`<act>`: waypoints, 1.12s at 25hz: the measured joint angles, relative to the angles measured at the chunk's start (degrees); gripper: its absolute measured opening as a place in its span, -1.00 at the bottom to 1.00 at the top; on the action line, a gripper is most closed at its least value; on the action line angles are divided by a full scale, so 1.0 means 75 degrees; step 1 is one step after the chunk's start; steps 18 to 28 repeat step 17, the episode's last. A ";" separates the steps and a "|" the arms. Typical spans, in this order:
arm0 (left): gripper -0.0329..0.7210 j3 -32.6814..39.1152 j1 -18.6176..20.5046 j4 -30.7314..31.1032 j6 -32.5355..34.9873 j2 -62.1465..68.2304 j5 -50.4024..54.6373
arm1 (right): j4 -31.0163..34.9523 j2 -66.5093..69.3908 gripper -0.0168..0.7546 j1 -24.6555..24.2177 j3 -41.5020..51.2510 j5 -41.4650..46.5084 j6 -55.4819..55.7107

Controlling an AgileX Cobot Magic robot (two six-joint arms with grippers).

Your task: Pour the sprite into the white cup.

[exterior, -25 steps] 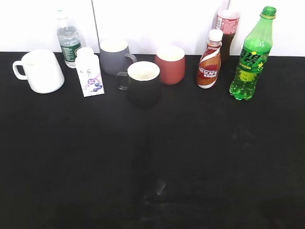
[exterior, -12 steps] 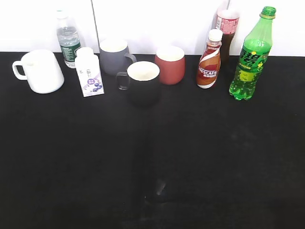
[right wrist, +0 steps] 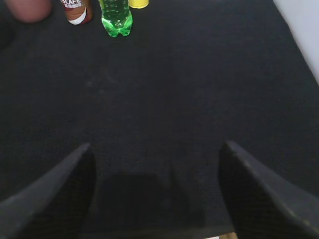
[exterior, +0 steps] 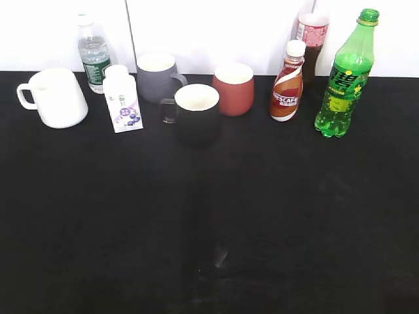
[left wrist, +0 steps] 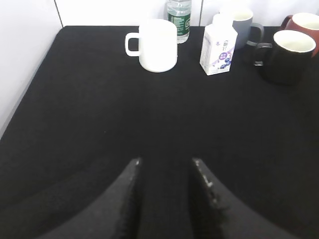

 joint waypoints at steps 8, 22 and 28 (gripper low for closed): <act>-0.27 0.0000 0.0000 0.0000 0.0000 0.0000 0.0000 | 0.0000 0.0000 0.52 0.0000 0.0000 0.0000 0.0000; -0.27 0.0000 0.0000 0.0000 0.0000 0.0000 0.0000 | 0.0000 0.0000 0.52 0.0000 0.0000 0.0000 0.0000; -0.27 0.0000 0.0000 0.0000 0.0000 0.0000 0.0000 | 0.0000 0.0000 0.52 0.0000 0.0000 0.0000 0.0000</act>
